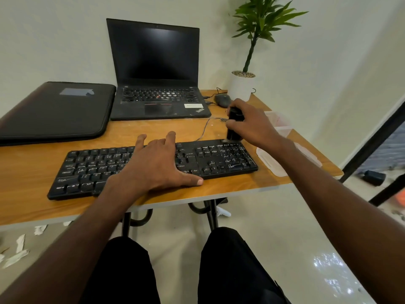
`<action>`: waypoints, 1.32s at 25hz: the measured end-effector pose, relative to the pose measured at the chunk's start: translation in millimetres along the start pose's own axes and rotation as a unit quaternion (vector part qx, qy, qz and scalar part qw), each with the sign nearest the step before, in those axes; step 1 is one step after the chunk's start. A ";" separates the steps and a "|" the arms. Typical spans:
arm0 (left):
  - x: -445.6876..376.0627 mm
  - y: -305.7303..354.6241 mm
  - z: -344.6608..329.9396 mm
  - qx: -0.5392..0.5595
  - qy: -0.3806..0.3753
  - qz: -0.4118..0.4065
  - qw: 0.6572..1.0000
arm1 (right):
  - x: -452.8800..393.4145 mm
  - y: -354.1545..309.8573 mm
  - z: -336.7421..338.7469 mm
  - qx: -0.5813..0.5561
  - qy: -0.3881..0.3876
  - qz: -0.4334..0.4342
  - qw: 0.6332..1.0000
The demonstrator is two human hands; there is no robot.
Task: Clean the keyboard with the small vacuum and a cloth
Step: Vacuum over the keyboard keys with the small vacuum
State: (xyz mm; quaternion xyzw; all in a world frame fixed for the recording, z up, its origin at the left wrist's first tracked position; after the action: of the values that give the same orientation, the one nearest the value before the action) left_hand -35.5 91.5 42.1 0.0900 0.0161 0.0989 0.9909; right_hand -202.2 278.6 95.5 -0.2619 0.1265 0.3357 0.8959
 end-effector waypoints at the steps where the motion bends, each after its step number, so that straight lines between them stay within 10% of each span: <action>1: 0.6 -0.5 0.6 -0.003 -0.010 -0.004 1.000 | -0.2 0.2 2.6 0.024 0.017 -0.005 1.000; 16: -4.3 -10.3 -6.8 0.024 0.010 0.003 1.000 | -0.6 0.0 2.9 0.050 0.076 -0.053 0.994; 33: -6.3 -12.2 -8.6 0.024 0.005 0.007 1.000 | -16.3 -15.9 4.6 0.129 -0.038 0.019 0.991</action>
State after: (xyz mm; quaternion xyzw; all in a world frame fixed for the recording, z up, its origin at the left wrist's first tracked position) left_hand -39.8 80.0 31.5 0.1139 0.0231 0.1061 0.9875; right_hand -203.5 262.3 112.0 -0.1292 0.1395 0.3436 0.9197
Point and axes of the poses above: each hand's wrist, its own x-axis away from the middle knuckle, its own z-axis out of the back of the hand, y = z × x, the point moved 4 cm from there along -x, towards the middle knuckle, and after that the axes turned 3 degrees about x, right-handed, at the moved point
